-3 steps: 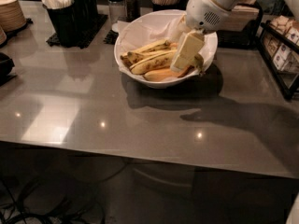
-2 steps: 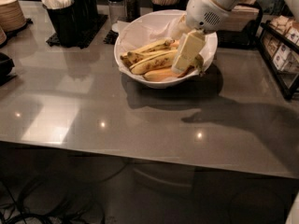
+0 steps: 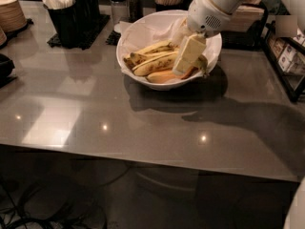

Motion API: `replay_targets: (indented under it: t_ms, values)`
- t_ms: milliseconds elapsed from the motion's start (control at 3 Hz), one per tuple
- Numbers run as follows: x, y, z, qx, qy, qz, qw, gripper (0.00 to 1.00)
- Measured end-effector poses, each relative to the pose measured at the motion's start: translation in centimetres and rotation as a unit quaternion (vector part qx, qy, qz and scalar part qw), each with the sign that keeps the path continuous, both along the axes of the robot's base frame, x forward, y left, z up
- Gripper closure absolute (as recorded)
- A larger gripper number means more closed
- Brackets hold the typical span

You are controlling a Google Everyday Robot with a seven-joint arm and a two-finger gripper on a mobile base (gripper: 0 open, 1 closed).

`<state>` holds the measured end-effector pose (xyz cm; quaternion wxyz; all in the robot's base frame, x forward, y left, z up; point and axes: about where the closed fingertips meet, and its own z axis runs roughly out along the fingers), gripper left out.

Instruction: Pick banana from white bowl

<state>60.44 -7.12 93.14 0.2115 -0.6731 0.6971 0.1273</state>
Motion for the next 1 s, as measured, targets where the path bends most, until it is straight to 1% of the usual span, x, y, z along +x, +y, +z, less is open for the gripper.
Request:
replay_targets:
  t_ms: [333, 1000]
  values:
    - [0.4, 0.4, -0.8, -0.001, 0.008, 0.003, 1.0000, 0.26]
    - [0.8, 0.6, -2.6, -0.003, 0.027, 0.005, 0.9996, 0.34]
